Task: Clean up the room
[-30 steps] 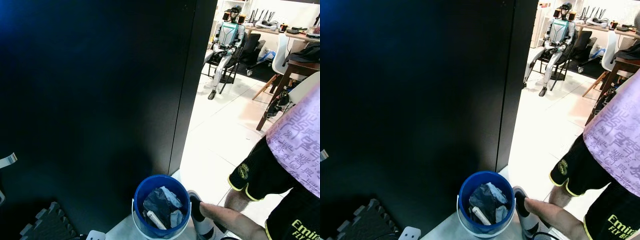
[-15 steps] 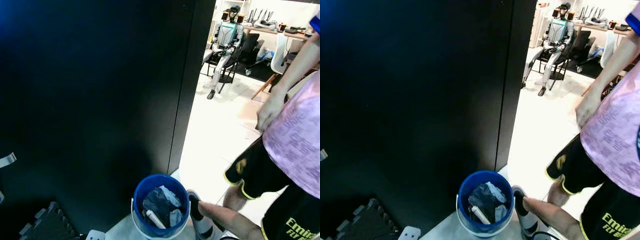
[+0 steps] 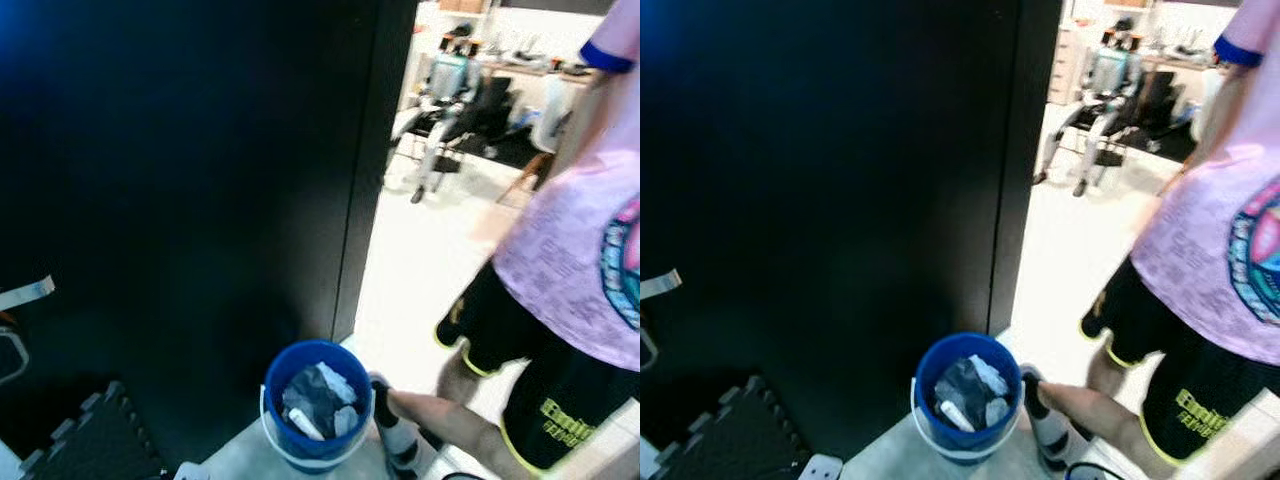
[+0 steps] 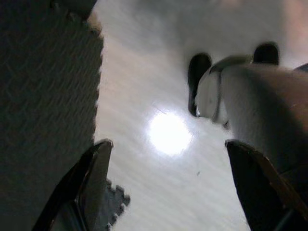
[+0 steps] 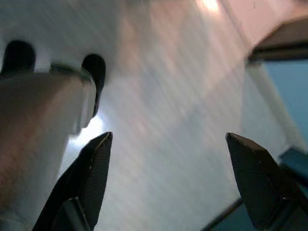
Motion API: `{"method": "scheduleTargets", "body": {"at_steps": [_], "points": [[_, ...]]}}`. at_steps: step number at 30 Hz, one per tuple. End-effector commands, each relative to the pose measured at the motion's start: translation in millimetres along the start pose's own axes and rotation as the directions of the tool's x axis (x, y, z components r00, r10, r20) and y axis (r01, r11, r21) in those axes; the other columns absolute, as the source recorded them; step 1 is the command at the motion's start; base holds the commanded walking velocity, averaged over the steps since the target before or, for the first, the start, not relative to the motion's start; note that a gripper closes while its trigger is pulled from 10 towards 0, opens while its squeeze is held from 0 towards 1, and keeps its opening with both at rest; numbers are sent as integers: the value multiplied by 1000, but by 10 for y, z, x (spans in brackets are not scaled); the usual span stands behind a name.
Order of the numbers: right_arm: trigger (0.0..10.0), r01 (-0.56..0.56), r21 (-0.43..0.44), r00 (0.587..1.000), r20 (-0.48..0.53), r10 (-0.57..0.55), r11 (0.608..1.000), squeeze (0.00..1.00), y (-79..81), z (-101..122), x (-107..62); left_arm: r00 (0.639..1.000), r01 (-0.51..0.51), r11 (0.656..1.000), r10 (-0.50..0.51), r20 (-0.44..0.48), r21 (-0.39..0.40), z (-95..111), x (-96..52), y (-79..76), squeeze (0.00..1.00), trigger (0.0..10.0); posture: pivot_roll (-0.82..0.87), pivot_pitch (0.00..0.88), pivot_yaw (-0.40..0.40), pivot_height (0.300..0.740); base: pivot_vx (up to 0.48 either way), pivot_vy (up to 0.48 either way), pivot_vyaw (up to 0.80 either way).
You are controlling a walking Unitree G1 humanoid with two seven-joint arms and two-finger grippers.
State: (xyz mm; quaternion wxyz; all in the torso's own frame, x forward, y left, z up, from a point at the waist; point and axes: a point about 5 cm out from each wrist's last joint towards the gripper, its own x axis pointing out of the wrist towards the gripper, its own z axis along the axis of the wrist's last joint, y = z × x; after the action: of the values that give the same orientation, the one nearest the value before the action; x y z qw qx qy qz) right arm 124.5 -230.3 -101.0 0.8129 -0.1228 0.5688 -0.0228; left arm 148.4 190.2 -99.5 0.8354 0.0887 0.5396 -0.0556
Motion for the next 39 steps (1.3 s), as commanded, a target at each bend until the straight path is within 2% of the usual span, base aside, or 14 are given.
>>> {"method": "scheduleTargets", "body": {"at_steps": [1,39], "points": [[10000,-2,-14,1000,-1,2,1000,0,-2,20,2,1000,6,1000,-6,-11,10,-27,0,-20,0,10000,56,0,-72,740,-349,0,0],[10000,-6,-24,1000,-1,6,1000,0,-14,35,3,1000,14,1000,-13,-8,27,2,3,-29,0,10000,52,0,-69,740,-356,0,0]]}}
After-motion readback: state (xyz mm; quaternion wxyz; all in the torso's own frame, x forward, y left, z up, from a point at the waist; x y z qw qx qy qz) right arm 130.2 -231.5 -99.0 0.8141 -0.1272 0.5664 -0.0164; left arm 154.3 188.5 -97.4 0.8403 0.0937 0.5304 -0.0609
